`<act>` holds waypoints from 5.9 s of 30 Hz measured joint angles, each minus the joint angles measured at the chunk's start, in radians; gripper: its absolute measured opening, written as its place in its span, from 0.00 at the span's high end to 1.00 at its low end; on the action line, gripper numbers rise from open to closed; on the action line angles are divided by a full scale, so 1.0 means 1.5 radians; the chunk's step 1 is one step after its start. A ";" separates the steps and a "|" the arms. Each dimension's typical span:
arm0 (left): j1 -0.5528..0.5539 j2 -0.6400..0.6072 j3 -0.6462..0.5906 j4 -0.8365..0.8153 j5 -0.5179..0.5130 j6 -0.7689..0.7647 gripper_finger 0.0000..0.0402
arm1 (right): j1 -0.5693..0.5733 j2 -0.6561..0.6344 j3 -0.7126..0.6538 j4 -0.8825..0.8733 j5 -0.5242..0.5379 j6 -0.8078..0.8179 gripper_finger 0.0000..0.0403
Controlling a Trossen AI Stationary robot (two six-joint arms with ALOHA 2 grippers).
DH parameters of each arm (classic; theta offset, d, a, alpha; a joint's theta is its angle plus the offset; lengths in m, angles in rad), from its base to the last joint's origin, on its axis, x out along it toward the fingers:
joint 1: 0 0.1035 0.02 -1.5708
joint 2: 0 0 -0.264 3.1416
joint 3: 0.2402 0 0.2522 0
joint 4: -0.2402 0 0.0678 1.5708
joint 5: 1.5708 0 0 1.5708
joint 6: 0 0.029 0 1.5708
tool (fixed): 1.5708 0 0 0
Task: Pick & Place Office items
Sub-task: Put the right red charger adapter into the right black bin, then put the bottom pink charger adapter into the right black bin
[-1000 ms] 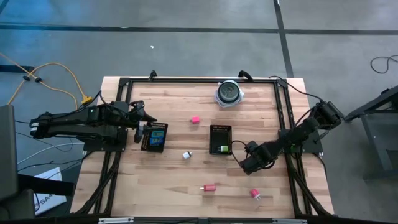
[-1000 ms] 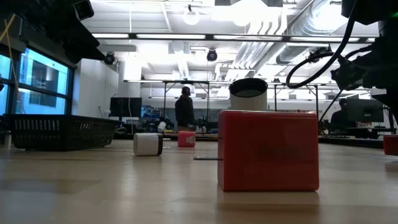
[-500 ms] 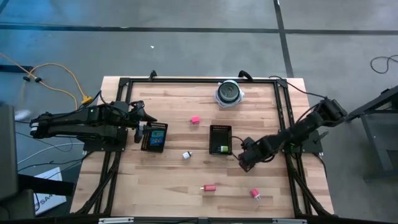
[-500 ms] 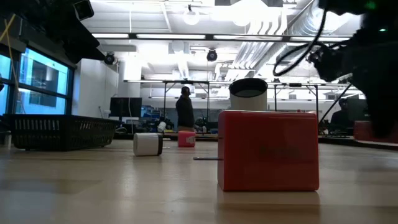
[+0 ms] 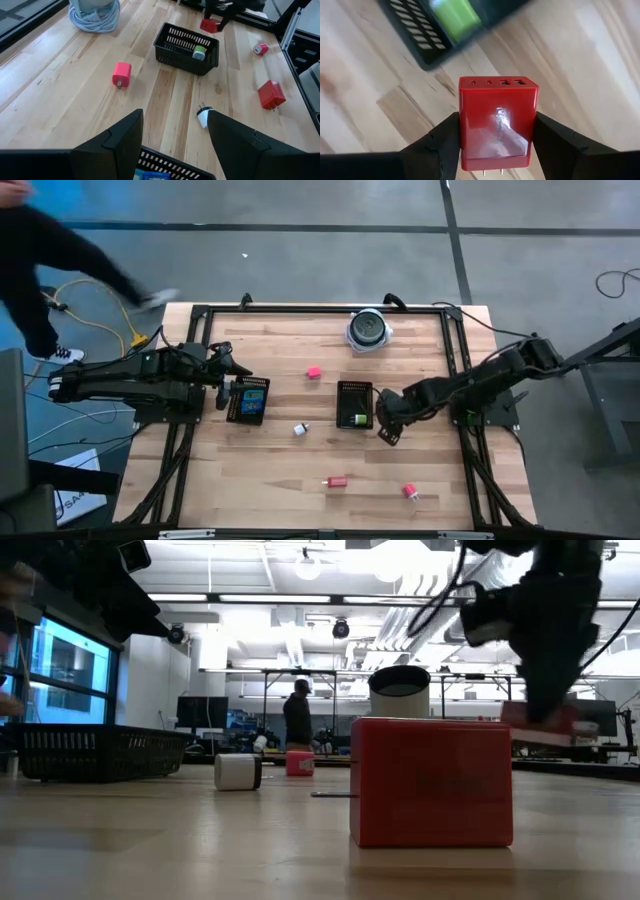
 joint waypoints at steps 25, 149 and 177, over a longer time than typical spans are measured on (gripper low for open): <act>0.000 0.000 0.000 0.000 0.000 0.000 0.46 | -0.169 0.023 0.089 0.036 -0.025 -0.310 0.51; 0.000 0.000 0.000 0.000 0.000 0.000 0.46 | 0.172 0.244 0.418 -0.286 -0.015 0.247 0.51; 0.000 0.000 0.000 0.000 0.000 0.000 0.46 | 0.362 0.244 0.232 -0.105 -0.050 0.619 0.50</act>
